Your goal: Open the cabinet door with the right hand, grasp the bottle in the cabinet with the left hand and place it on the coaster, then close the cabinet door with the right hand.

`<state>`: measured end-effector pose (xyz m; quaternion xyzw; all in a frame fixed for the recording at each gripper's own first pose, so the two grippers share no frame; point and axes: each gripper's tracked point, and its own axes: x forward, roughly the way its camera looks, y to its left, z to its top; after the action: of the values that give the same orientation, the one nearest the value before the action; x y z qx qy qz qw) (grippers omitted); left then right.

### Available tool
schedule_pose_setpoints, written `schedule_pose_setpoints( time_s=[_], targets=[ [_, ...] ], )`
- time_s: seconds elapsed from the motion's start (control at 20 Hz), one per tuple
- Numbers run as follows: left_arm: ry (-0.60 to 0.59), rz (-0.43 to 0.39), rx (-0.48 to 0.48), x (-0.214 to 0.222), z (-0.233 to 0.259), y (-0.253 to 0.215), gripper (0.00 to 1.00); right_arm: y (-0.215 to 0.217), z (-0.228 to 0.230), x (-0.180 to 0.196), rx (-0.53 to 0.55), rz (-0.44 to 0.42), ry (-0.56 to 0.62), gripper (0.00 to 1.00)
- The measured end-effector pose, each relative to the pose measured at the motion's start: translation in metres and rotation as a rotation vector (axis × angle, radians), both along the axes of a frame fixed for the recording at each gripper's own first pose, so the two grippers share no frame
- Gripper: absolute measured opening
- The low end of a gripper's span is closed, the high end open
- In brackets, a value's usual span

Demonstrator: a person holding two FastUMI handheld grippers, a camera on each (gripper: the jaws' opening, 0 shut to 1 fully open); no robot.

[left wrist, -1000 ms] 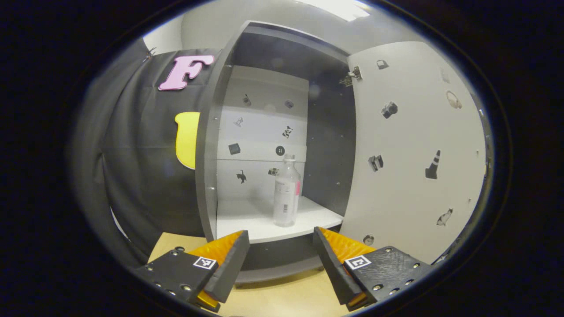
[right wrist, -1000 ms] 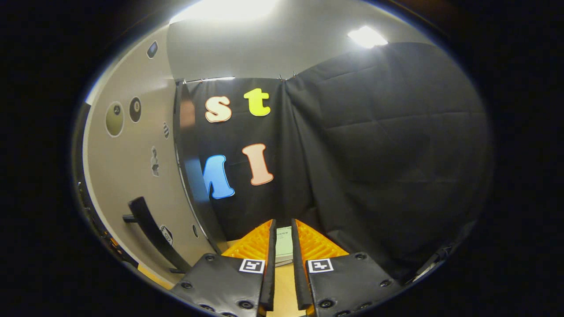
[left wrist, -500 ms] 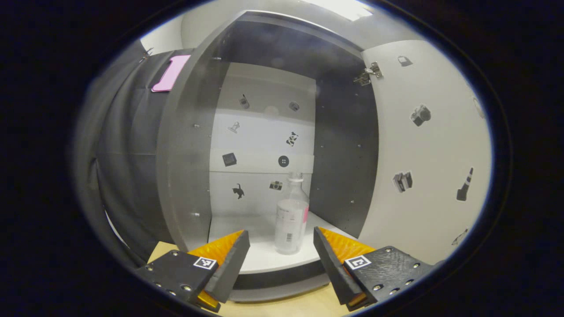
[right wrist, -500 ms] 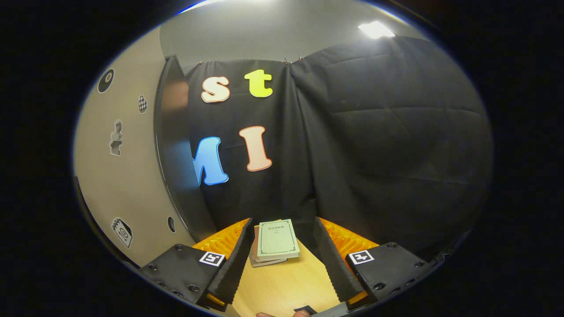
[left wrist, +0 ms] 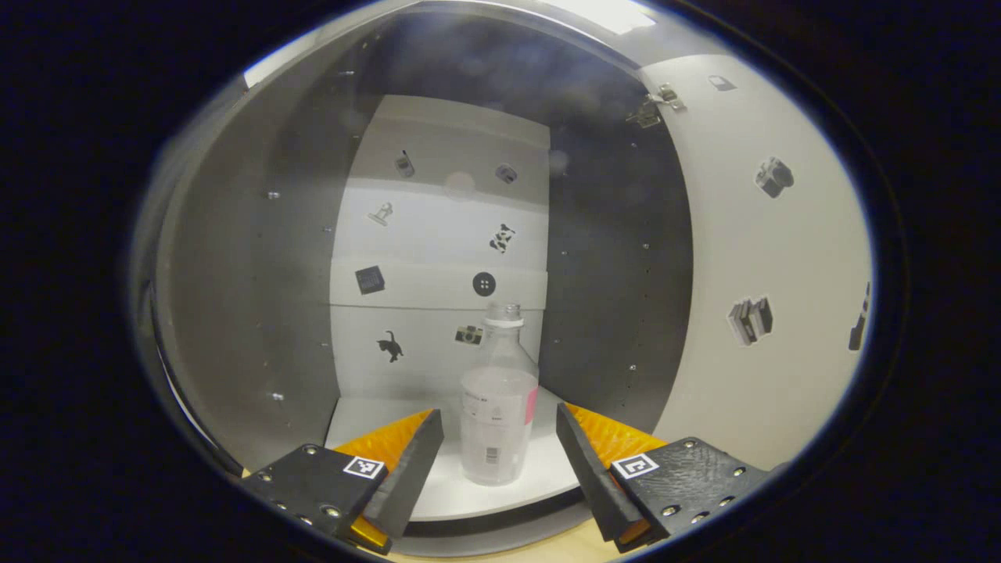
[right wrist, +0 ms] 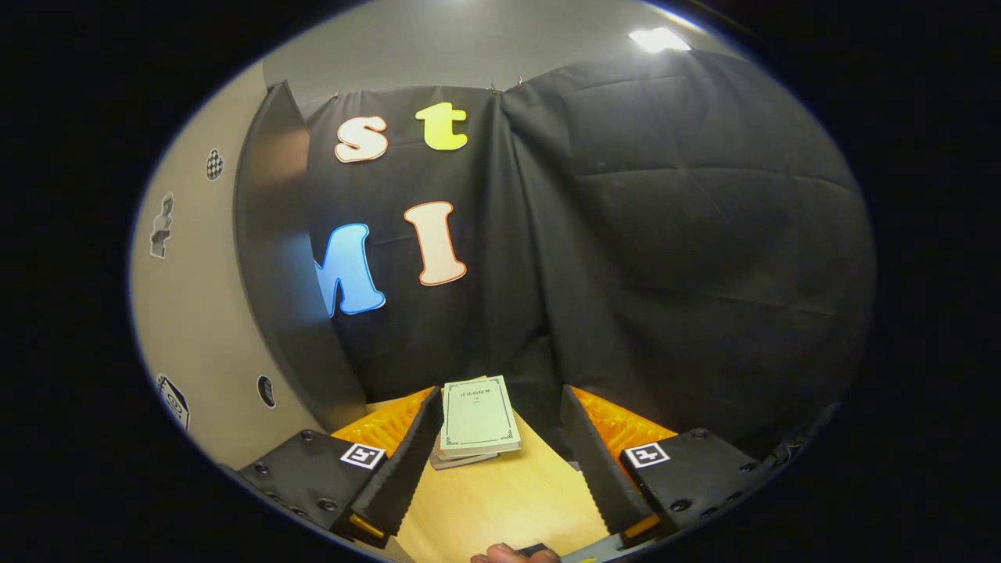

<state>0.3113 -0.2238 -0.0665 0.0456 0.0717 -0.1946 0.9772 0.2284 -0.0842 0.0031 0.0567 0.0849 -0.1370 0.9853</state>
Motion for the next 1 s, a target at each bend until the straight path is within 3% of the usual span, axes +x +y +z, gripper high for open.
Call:
schedule_pose_setpoints(
  time_s=[0.05, 0.35, 0.85, 1.0],
  targets=[
    [0.0, -0.001, 0.009, 0.004, -0.003, -0.003, 0.9, -0.005, -0.001, 0.0, 0.004, -0.009, -0.001, 0.98],
    [-0.007, -0.001, 0.037, 0.029, -0.016, -0.013, 0.89, -0.019, -0.005, 0.007, 0.055, -0.034, 0.0, 0.98],
    [-0.028, -0.008, 0.05, 0.049, -0.016, -0.013, 0.88, -0.029, -0.001, 0.021, -0.023, -0.059, 0.015, 0.98],
    [-0.042, -0.01, 0.051, 0.054, -0.015, -0.013, 0.89, -0.036, -0.002, 0.019, 0.002, -0.075, 0.011, 0.97]
  ],
)
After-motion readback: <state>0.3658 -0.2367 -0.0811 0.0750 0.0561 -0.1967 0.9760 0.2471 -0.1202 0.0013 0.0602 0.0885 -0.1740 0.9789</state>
